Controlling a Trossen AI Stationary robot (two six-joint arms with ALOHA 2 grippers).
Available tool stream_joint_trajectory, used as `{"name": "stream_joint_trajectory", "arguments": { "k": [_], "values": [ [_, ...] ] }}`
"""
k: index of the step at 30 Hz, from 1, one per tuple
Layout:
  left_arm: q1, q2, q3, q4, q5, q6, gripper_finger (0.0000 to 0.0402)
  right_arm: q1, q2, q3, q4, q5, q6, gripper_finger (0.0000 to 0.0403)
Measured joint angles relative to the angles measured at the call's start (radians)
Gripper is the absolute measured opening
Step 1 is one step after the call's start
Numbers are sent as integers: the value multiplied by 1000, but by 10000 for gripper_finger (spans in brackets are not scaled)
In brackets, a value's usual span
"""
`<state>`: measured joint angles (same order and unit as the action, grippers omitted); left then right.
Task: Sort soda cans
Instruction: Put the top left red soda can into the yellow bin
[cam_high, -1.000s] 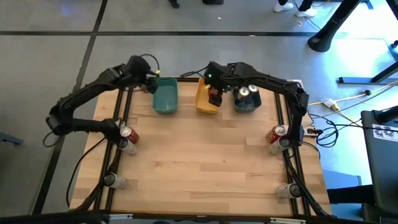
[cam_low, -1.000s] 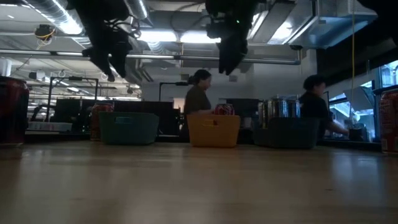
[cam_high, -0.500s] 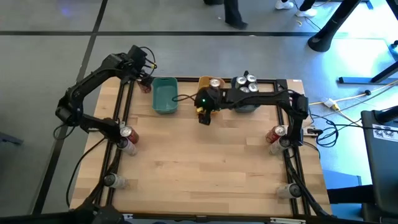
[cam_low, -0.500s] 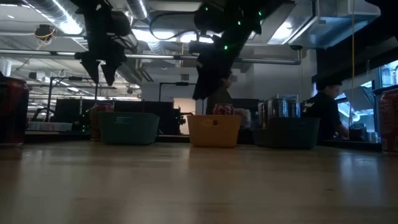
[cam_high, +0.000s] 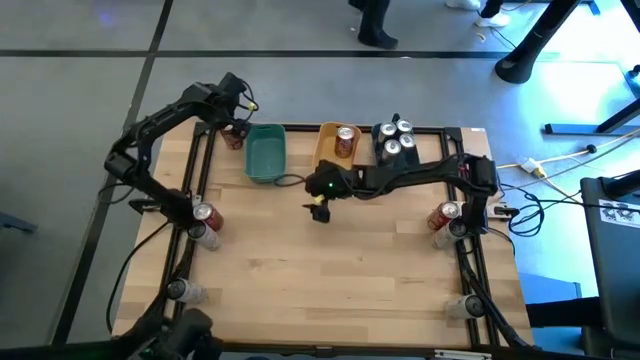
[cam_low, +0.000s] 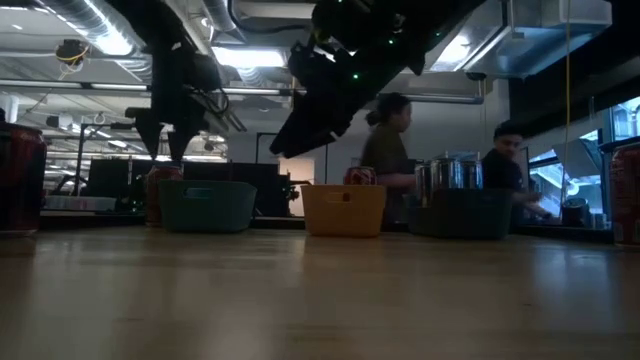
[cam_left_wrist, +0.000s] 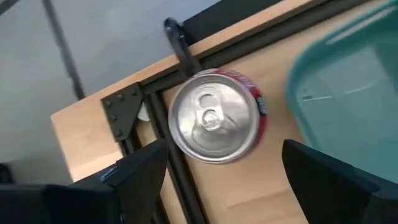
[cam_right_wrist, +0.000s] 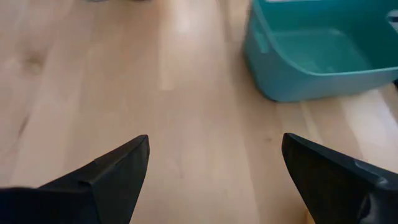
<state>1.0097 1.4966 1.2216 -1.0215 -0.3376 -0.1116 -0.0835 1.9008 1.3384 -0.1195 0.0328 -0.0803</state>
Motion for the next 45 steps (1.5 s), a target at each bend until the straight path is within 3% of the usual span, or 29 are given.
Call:
{"name": "stream_joint_trajectory", "arguments": {
  "k": [4,21,34,45],
  "values": [
    [0,30,-3,30,-57,-28,305,17,0,-18,20,-2,1,363],
    [23,120,0,94,-70,-97,306,26,0,-85,127,-4,25,363],
    [29,124,-1,47,64,-79,306,26,0,-85,123,-4,24,363],
    [2,125,6,-28,84,-85,306,24,0,-85,125,-4,26,363]
  ]
}}
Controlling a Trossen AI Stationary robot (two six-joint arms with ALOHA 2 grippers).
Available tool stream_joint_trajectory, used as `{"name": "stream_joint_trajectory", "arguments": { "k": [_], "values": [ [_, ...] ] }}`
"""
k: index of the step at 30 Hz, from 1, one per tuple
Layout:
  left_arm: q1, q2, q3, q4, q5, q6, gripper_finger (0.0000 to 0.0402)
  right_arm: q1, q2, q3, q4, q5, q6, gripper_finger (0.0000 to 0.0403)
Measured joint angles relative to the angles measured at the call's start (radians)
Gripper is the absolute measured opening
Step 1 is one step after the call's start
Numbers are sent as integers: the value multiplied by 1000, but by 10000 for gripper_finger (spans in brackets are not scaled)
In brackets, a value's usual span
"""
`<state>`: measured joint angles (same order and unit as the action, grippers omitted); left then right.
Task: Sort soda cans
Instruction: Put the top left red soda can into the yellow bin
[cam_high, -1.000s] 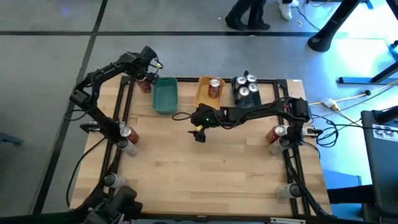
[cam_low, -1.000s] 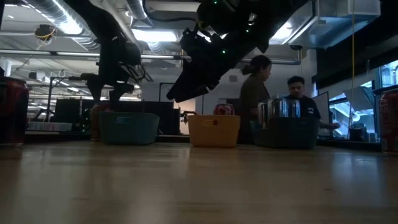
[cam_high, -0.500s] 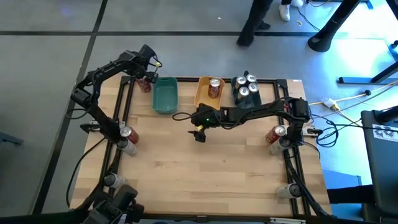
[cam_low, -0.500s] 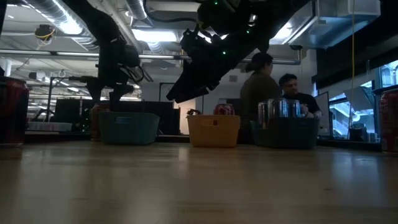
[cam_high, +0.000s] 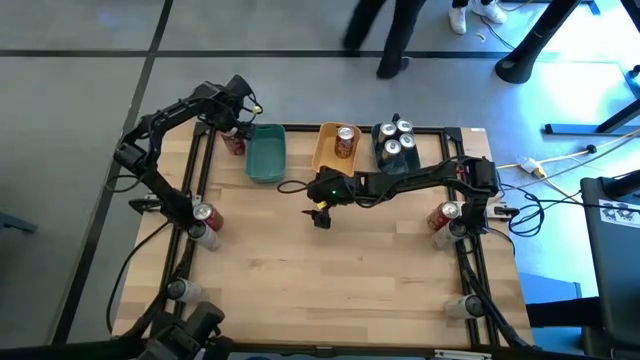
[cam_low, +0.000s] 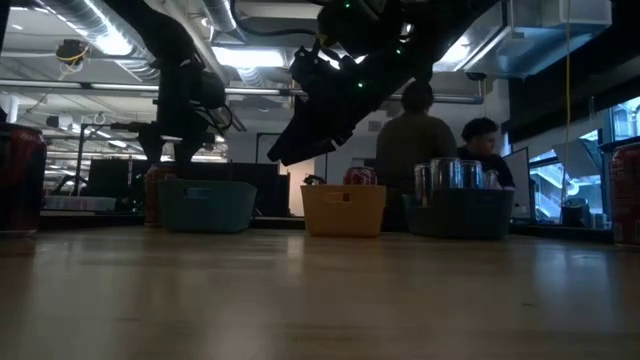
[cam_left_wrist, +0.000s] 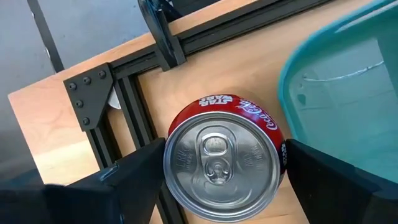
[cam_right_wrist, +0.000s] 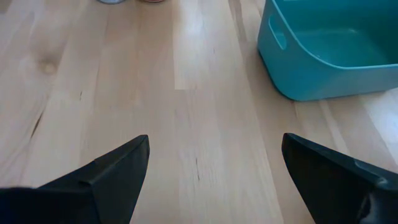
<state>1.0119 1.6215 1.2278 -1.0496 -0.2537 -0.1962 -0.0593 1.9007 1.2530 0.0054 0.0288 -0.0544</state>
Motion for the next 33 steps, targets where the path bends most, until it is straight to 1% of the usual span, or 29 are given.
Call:
{"name": "stream_joint_trajectory", "arguments": {
  "k": [7,22,25,30,33],
  "values": [
    [7,1,-1,22,4,29,306,0,0,0,4,0,-2,363],
    [7,1,-10,40,-2,24,306,0,0,0,4,0,0,363],
    [7,0,-15,43,-3,42,305,0,0,0,4,0,0,363],
    [1,-3,-15,43,-4,83,271,0,0,0,2,0,1,363],
    [-8,-26,-18,44,-6,103,271,0,0,0,-6,0,1,363]
  ]
}}
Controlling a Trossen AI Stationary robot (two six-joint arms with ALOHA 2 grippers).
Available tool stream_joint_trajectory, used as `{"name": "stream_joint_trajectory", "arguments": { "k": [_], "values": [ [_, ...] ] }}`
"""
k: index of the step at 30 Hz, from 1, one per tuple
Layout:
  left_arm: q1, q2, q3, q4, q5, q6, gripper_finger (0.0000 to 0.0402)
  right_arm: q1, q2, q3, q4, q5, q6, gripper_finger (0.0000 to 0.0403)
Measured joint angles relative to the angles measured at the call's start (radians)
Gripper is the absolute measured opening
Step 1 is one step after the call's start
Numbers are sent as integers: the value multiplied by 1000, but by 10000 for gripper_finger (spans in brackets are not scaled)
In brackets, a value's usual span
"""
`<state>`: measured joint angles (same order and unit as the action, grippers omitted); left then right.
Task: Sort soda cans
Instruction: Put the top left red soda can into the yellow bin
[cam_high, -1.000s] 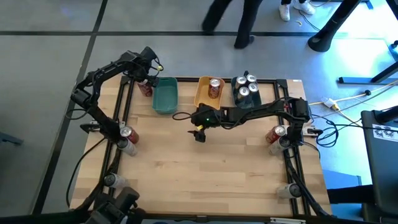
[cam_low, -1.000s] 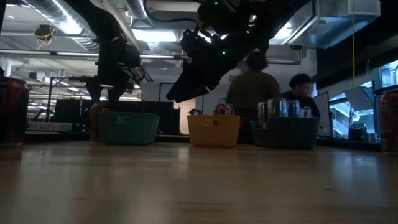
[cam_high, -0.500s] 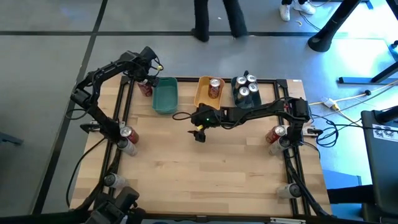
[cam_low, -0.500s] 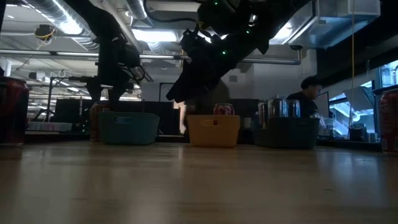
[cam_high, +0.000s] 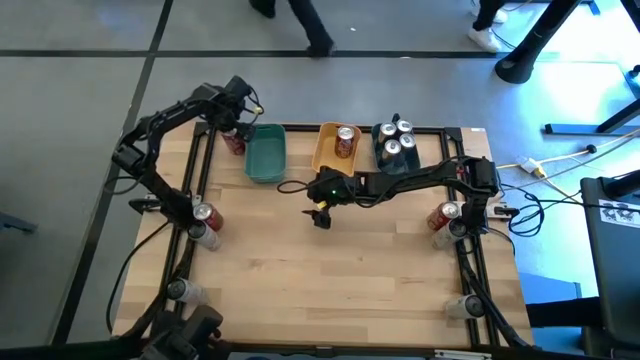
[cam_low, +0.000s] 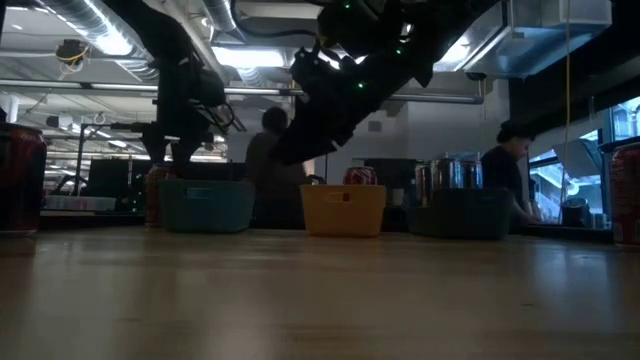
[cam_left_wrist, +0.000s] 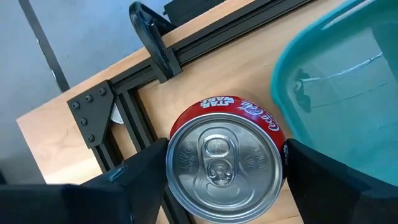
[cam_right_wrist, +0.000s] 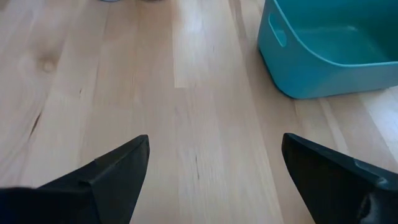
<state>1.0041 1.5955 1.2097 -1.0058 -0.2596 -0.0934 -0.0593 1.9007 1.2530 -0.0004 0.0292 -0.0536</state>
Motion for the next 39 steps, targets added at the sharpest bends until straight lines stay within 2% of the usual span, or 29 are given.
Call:
{"name": "stream_joint_trajectory", "arguments": {
  "k": [5,13,20,28,33,37,39],
  "values": [
    [-4,-78,-8,-29,19,8,270,0,0,0,-4,8,0,363],
    [-22,-215,-4,-71,-8,32,270,0,-13,5,-58,110,-2,363],
    [-36,-364,-1,-46,-12,52,270,0,-90,18,-232,291,-4,363],
    [-92,-536,0,33,30,45,269,0,-227,18,-364,347,-7,363],
    [-173,-609,1,96,146,65,269,1,-259,18,-370,338,-18,363],
    [-256,-629,1,133,276,107,269,1,-259,18,-373,325,-59,363],
    [-302,-626,0,154,309,120,269,1,-259,18,-376,330,-70,363]
  ]
}}
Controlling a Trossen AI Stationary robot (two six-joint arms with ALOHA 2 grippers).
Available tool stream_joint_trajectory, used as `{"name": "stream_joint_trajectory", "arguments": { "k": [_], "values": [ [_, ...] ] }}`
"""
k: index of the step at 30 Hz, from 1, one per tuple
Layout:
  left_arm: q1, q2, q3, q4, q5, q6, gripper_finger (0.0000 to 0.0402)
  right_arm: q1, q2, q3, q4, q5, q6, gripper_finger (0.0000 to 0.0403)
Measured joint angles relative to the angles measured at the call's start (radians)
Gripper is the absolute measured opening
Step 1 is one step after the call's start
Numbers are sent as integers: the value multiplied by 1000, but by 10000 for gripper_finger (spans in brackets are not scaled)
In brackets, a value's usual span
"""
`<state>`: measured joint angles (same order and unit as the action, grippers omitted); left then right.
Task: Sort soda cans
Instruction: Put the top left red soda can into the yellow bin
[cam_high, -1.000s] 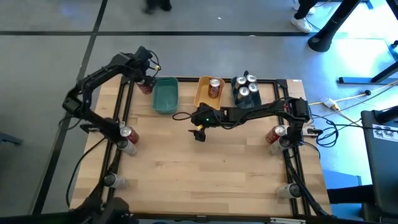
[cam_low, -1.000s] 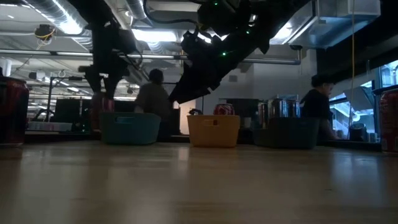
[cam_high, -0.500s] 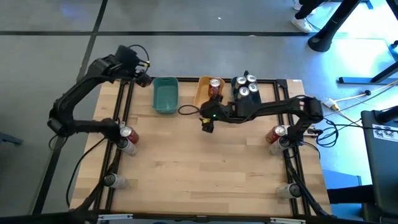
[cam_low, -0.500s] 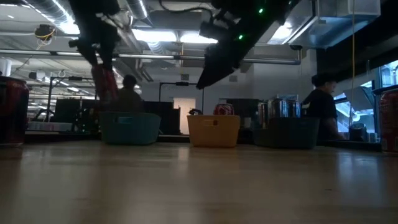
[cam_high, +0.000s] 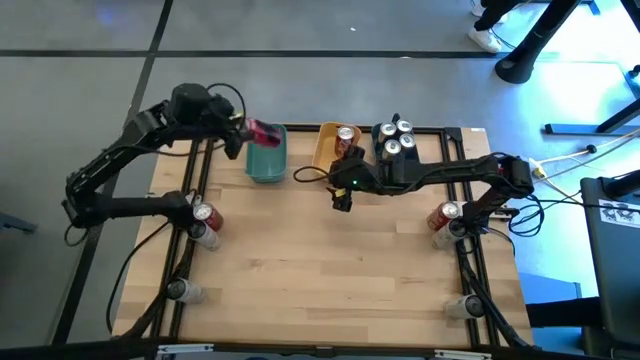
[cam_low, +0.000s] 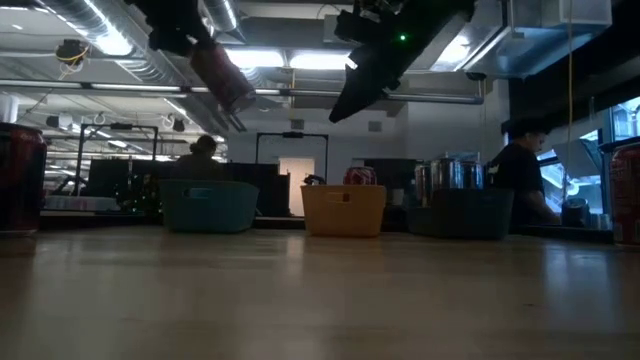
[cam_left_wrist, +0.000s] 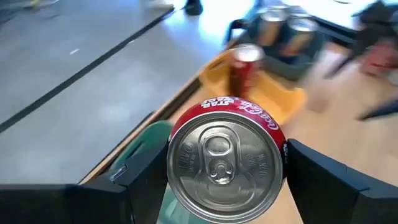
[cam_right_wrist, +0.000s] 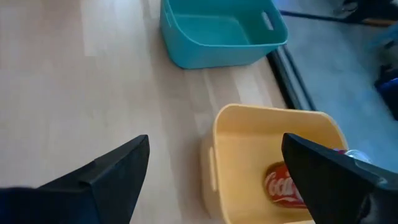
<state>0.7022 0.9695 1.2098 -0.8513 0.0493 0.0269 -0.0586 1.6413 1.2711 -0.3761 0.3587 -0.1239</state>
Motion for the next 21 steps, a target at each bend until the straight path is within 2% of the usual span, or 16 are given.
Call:
{"name": "stream_joint_trajectory", "arguments": {
  "k": [3,10,15,18,21],
  "values": [
    [-74,7,-23,53,11,23,269,0,1,0,40,47,-4,363],
    [-217,52,-80,114,19,-1,269,0,34,-45,266,-135,35,363],
    [-294,75,-129,144,18,1,269,0,49,-93,365,-188,71,355],
    [-328,80,-152,183,18,3,269,0,22,-93,383,-223,67,317],
    [-357,82,-172,244,18,7,269,-1,2,-91,403,-230,64,247]
  ]
}}
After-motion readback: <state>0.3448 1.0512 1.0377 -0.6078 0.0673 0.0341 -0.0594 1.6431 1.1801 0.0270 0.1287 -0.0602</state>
